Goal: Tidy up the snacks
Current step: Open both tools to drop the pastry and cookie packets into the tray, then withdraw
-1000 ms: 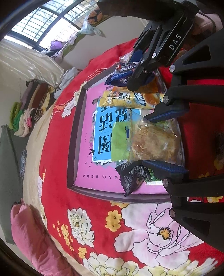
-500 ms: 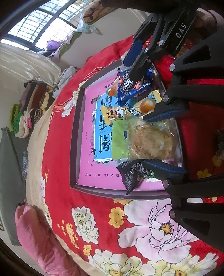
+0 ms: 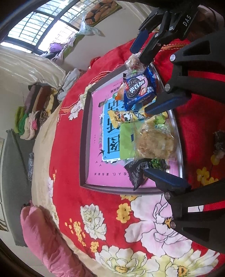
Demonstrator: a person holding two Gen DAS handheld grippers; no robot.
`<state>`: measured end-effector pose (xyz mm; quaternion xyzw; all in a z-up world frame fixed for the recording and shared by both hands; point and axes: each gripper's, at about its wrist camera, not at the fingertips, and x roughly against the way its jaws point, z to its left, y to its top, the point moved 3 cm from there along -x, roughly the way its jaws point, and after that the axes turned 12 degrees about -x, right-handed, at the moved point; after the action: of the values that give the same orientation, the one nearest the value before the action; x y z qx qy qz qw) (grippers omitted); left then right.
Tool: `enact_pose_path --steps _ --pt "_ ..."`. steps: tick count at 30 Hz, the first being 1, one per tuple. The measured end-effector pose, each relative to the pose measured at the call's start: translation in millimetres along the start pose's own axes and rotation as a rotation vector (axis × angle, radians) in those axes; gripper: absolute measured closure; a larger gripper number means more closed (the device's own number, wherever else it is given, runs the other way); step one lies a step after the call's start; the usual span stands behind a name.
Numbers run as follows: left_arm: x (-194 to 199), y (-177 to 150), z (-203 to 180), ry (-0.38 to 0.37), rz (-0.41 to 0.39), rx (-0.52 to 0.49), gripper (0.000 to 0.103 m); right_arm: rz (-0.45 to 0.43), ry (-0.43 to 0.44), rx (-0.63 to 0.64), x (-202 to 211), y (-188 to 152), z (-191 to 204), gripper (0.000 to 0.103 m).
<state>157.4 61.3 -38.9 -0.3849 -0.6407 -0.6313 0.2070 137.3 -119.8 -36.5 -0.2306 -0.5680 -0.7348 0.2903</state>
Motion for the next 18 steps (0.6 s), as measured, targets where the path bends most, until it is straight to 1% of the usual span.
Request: enact_pose_path --steps 3,5,10,14,18 --pt "8 1 1 0.007 -0.008 0.0 0.036 -0.004 -0.005 -0.001 4 0 -5 0.034" --pt "14 1 1 0.01 -0.015 -0.008 0.03 -0.005 -0.013 -0.004 7 -1 -8 0.034" --pt "38 0 4 0.026 -0.049 -0.035 0.028 -0.008 -0.034 -0.015 15 -2 -19 0.034" --pt "57 -6 9 -0.002 -0.07 -0.023 0.027 -0.016 -0.048 -0.017 27 -4 -27 0.033" --pt "64 -23 17 -0.023 -0.047 0.015 0.027 0.003 -0.052 -0.021 36 -14 -35 0.031"
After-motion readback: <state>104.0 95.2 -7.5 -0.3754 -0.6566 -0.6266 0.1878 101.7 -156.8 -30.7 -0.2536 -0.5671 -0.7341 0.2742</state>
